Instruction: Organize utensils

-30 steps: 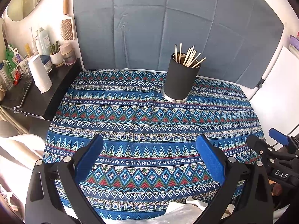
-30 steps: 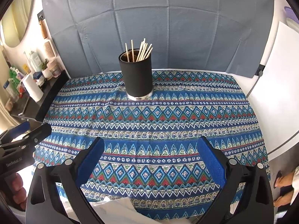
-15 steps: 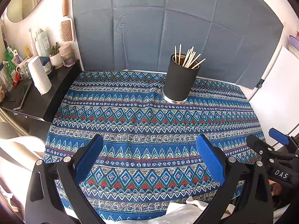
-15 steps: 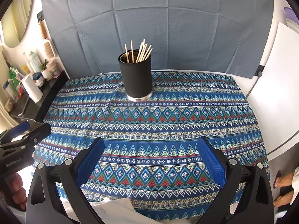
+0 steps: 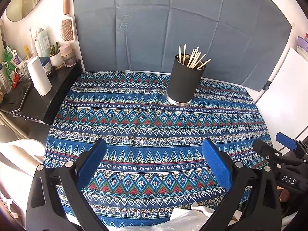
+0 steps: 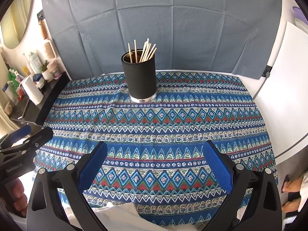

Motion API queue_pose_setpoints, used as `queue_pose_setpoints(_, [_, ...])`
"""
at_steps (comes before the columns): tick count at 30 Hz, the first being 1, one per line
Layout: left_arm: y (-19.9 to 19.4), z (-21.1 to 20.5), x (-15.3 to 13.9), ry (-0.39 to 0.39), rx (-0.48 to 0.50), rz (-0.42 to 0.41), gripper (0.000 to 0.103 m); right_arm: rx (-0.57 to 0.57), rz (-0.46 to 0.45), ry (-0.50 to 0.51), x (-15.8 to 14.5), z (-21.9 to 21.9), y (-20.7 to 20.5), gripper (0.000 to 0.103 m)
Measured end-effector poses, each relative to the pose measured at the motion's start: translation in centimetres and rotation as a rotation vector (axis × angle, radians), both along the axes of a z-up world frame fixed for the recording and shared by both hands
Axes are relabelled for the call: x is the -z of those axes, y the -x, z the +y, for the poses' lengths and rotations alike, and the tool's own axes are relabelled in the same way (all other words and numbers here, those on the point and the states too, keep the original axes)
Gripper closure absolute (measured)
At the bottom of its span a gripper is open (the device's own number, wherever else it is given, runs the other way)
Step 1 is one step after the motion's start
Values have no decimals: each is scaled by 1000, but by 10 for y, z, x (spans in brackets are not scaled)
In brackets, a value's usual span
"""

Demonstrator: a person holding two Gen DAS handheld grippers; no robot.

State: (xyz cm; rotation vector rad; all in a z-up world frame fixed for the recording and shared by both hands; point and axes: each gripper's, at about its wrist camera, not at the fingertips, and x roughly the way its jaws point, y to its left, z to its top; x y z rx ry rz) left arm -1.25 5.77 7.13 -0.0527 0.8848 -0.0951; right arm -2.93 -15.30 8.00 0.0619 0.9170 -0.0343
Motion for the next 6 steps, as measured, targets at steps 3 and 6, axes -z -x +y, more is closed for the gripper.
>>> queue_pose_setpoints(3, [-2,1,1,3,-7,11,6,5,3,1,1,-1,0,8])
queue_pose_setpoints(6, [-4,0,3,-4,0,24,6,9,4,-1,1,-2,-2,8])
